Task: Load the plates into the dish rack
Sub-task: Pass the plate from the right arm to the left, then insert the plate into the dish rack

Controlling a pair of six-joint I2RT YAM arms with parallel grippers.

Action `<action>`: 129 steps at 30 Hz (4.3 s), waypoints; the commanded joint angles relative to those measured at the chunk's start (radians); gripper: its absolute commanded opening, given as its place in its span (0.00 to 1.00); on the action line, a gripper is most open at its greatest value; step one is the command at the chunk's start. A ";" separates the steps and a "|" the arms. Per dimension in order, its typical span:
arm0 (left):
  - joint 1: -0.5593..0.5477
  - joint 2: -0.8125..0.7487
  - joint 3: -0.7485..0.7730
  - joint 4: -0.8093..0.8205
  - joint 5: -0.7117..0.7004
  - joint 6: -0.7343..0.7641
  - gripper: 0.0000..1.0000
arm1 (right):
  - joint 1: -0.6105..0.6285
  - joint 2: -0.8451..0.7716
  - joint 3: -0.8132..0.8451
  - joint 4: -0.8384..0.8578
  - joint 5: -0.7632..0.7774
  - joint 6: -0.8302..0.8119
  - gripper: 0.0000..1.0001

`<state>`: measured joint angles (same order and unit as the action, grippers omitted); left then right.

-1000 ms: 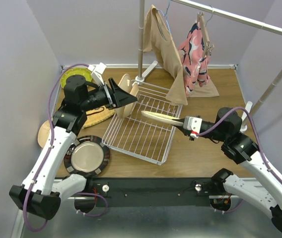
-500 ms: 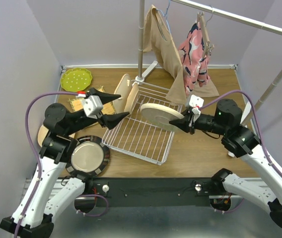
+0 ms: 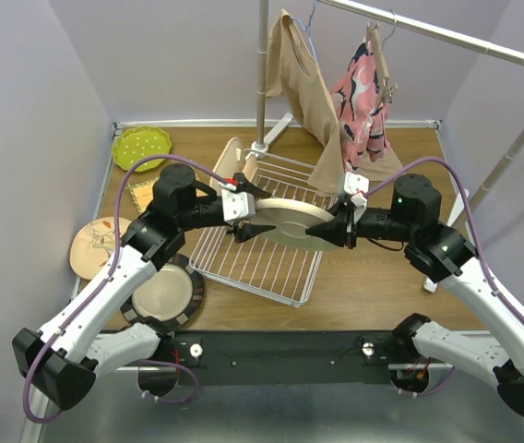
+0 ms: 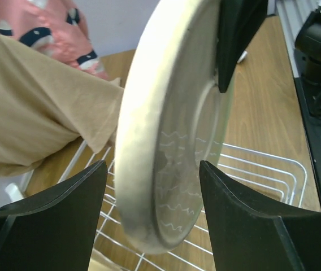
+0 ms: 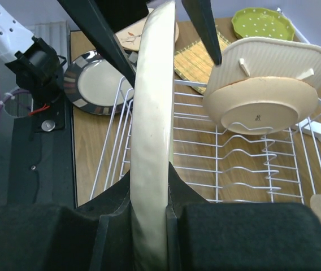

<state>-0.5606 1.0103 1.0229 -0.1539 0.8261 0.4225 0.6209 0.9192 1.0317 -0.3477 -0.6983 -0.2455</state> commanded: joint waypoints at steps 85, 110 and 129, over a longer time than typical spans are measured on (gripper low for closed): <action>-0.177 0.560 0.529 -0.065 -1.150 -0.467 0.00 | -0.279 -0.167 -0.231 0.159 0.428 0.232 0.98; -0.174 0.631 0.405 -0.030 -1.171 -0.498 0.00 | -0.302 -0.166 -0.252 0.159 0.415 0.227 0.98; -0.157 0.662 0.397 -0.059 -1.127 -0.524 0.41 | -0.311 -0.161 -0.268 0.158 0.404 0.215 0.98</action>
<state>-0.7197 1.7119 1.3891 -0.2703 -0.3325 -0.0872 0.3187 0.7586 0.7826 -0.2092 -0.2771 -0.0261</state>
